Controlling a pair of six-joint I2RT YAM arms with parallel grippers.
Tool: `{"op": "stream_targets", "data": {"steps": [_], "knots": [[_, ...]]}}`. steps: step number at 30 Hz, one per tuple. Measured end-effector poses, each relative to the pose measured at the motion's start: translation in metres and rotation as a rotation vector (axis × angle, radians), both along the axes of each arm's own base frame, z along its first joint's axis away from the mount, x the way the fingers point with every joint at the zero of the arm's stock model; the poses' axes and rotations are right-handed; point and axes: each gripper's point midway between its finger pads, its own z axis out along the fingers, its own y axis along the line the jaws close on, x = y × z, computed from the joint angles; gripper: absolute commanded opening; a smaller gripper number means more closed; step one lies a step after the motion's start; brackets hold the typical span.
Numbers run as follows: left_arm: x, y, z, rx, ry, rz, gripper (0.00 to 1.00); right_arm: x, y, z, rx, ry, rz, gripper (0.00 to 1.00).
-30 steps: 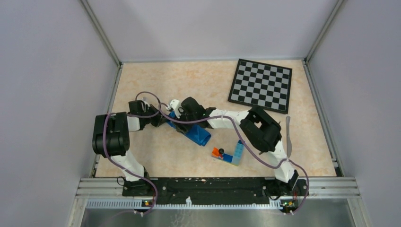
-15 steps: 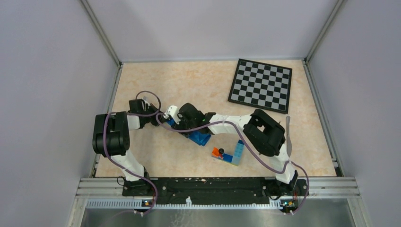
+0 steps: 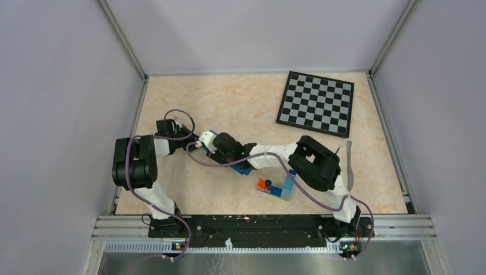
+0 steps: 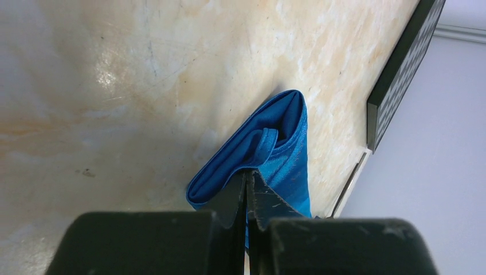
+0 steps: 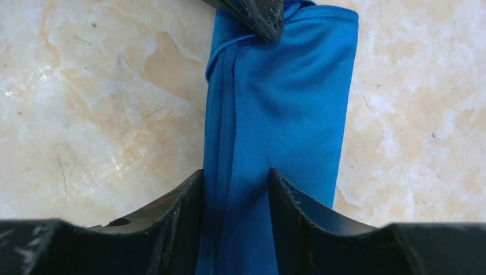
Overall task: Fold the napkin into a case and place the utensils inside
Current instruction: Pick up the smaller rectangle-folded napkin from the center of the board, then turn over the smaller rectangle-folded napkin at the center of the board.
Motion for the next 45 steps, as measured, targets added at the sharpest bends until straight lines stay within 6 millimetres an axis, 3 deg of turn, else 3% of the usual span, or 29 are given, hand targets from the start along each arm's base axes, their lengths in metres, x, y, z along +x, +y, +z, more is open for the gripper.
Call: {"op": "stream_targets", "data": {"steps": [7,12,15,18,22,25,29,32,37,43,45], "knots": [[0.001,0.001,0.000,0.011,0.005,-0.001,0.07,-0.007,0.013,-0.003,0.008,-0.028,-0.031,0.00],[0.002,0.006,0.006,0.056,0.000,-0.006,0.41,-0.007,0.018,-0.003,0.034,-0.002,-0.056,0.00],[0.000,0.010,0.023,0.099,-0.017,-0.005,0.55,-0.007,0.019,-0.002,0.061,0.033,-0.074,0.00],[0.003,0.017,0.058,0.155,-0.068,-0.007,0.61,-0.012,0.023,-0.001,0.119,0.124,-0.087,0.00],[0.016,0.032,0.144,0.276,-0.257,0.026,0.64,-0.022,0.028,0.009,0.250,0.346,-0.129,0.00],[0.011,0.043,0.209,0.367,-0.414,0.080,0.66,-0.023,0.033,0.030,0.415,0.540,-0.167,0.00],[-0.013,0.051,0.247,0.432,-0.506,0.133,0.67,-0.021,0.037,0.053,0.658,0.800,-0.208,0.00],[-0.027,0.052,0.244,0.453,-0.497,0.134,0.67,-0.021,0.038,0.063,0.813,0.973,-0.224,0.00],[-0.040,0.046,0.208,0.442,-0.408,0.076,0.66,-0.029,0.037,0.059,0.962,1.186,-0.222,0.00],[-0.050,0.032,0.179,0.374,-0.336,0.000,0.66,-0.021,0.006,0.044,1.039,1.297,-0.260,0.00],[-0.050,0.028,0.176,0.355,-0.327,-0.017,0.66,-0.005,-0.009,0.043,1.073,1.287,-0.290,0.09]]}}
